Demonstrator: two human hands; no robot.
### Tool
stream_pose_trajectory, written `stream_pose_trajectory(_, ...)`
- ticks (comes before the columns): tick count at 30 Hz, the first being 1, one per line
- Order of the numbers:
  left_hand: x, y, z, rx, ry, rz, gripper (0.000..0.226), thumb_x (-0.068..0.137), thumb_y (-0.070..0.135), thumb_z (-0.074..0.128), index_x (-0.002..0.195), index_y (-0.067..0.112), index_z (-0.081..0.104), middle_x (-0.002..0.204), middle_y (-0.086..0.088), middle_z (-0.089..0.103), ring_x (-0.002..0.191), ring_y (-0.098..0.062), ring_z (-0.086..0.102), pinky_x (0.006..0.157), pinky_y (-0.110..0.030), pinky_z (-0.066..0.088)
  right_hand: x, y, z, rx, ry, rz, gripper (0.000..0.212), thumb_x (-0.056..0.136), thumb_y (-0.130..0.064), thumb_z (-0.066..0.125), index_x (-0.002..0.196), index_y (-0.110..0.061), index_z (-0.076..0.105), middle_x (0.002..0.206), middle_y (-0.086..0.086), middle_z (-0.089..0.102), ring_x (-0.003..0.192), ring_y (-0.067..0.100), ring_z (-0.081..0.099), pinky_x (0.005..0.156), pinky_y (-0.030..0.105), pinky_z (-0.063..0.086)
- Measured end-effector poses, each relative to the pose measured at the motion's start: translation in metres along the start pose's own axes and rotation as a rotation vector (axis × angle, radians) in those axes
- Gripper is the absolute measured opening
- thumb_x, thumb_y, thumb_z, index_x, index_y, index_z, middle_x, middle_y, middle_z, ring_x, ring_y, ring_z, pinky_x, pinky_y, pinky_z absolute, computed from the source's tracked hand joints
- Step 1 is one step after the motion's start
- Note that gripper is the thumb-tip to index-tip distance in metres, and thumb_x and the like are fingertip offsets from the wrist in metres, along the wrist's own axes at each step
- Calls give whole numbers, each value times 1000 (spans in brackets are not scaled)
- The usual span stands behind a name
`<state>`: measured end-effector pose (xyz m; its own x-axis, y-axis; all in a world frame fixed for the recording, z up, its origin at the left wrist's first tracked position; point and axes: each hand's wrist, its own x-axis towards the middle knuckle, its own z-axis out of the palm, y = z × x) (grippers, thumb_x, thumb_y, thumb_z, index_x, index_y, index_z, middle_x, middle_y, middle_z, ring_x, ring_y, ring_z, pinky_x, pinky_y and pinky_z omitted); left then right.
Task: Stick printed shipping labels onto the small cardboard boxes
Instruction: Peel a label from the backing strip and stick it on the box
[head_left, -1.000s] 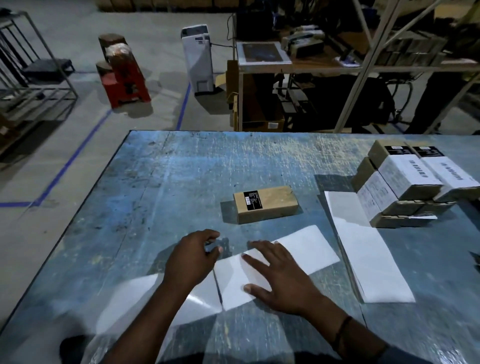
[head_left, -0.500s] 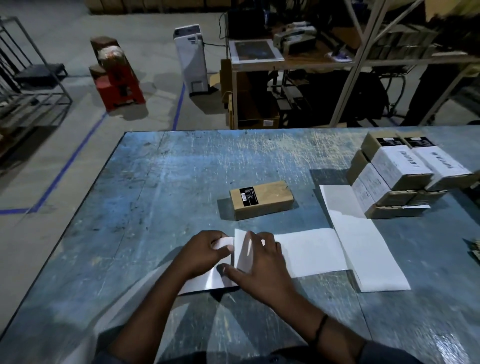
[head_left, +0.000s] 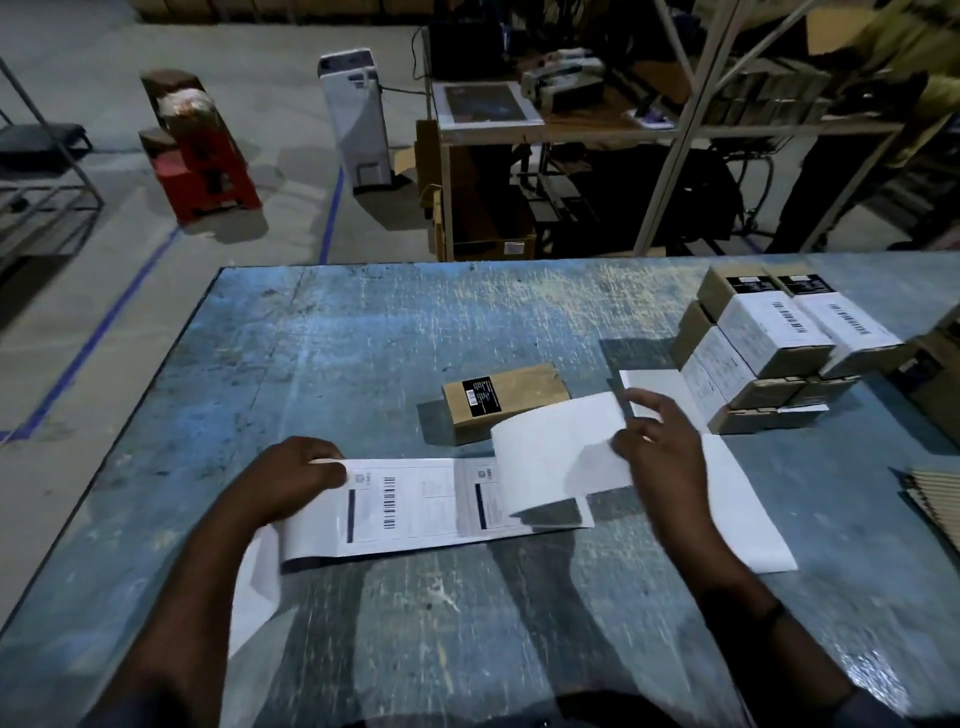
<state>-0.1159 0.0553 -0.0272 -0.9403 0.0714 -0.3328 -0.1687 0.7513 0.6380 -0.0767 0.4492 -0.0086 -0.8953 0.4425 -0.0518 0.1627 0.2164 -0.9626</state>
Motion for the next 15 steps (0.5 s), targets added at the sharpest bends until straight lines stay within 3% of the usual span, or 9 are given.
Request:
stream_pose_trajectory(3,4,-9,4,36,-30,-39,25,60,41,61,75,26,73,82,4,73,81,-13,65,68,-21,43,18,13,-35,-5,132,4,40,75,3,66,106,-21,71,92,7,75,83,23,71,76,33,49)
stream_pose_trajectory(6,7,-17,18,-5,-34,-57,25,58,42,62,74,26,73,80,4,73,81,-15,66,67,-23,43,35,28,-63,-326,256,39,27,77,-7,66,102,-15,74,102,8,76,98,28,70,84,32,48)
stream_pose_trajectory(9,8,-18,28,-7,-18,-54,20,63,43,65,74,28,72,82,5,73,80,-13,67,66,-23,42,38,42,-74,-658,415,-204,31,77,-14,55,101,-11,74,109,15,73,103,39,64,94,42,49)
stream_pose_trajectory(12,10,-12,34,-11,-22,-22,10,72,39,72,75,29,71,83,6,73,80,-11,66,66,-22,42,35,42,-69,-649,477,-466,29,77,-11,53,100,-10,72,107,13,73,102,38,64,98,49,47)
stream_pose_trajectory(15,9,-4,42,33,-41,28,8,85,27,76,79,30,71,87,9,72,81,-3,64,66,-17,41,20,24,-36,-591,384,-633,22,82,-8,59,101,-12,69,105,9,69,101,34,61,97,42,40)
